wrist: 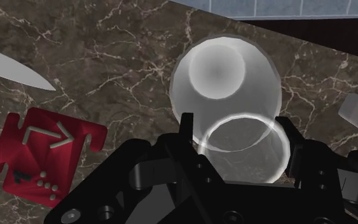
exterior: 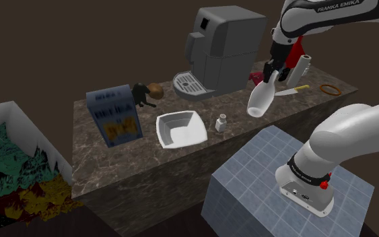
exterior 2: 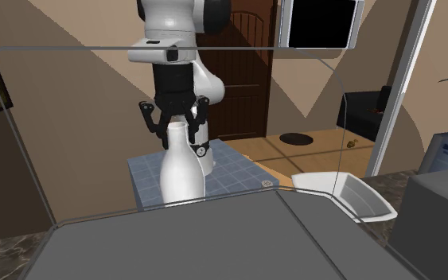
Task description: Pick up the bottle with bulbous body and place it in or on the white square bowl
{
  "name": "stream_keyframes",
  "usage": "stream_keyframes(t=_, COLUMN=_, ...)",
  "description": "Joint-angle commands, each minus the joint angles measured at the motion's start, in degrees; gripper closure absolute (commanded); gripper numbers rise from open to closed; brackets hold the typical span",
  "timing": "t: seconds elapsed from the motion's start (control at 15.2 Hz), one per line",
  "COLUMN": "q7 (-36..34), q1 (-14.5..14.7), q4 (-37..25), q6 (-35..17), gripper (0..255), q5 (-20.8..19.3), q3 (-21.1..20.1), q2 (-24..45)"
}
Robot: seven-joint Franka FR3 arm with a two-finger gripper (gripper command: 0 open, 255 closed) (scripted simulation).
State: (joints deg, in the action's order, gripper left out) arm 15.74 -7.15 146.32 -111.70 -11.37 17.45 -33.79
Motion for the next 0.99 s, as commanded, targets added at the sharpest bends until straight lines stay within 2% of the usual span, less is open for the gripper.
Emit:
stream_keyframes(t=0.0, q7=0.02, q1=0.05, q4=-1.31, q6=1.79, gripper=255, q5=0.18, q3=-0.28, q2=-0.47)
stream_keyframes(t=0.92, q7=0.38, q1=0.52, q4=-11.24, q6=12.86, gripper=255, q5=1.39, q3=-1.84, q2=-1.61)
